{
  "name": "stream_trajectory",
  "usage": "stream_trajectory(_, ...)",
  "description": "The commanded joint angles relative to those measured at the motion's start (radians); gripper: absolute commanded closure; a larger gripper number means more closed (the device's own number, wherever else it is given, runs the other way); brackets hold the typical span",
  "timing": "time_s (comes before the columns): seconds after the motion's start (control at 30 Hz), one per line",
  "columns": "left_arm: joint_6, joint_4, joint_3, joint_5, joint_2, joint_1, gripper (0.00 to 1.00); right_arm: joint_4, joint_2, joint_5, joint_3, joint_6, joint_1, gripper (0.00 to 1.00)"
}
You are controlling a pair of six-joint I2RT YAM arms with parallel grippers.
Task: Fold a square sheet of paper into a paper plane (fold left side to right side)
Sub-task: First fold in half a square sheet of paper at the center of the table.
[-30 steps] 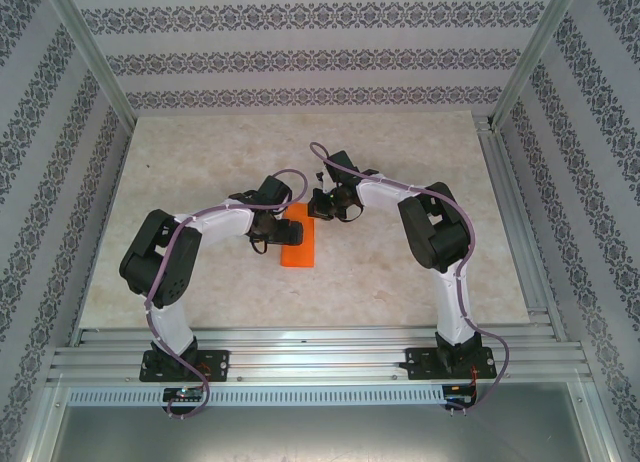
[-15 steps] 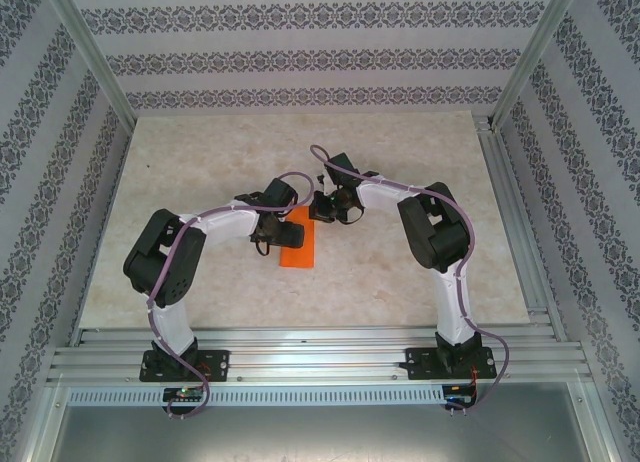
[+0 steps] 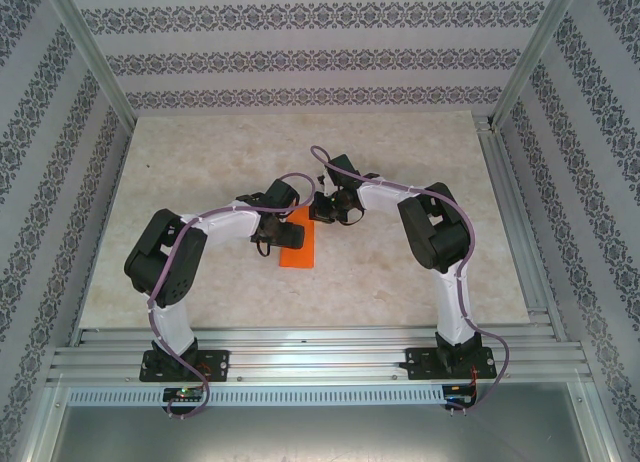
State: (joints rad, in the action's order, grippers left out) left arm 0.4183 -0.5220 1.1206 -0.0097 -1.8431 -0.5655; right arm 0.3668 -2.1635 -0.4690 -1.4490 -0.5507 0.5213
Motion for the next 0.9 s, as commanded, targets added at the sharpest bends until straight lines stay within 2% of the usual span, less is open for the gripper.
stream_trajectory(0.0, -0.018, -0.056, -0.008, -0.009, -0.054, -0.005, 0.15, 0.021, 0.008, 0.033, -0.019, 0.009, -0.002, 1.00)
stream_trajectory(0.67, -0.021, -0.061, -0.007, -0.030, -0.075, -0.012, 0.15, 0.049, -0.028, 0.040, -0.054, 0.015, -0.003, 1.00)
stream_trajectory(0.87, -0.026, -0.077, -0.007, -0.061, -0.089, -0.023, 0.15, 0.046, -0.028, 0.041, -0.051, 0.014, -0.002, 0.96)
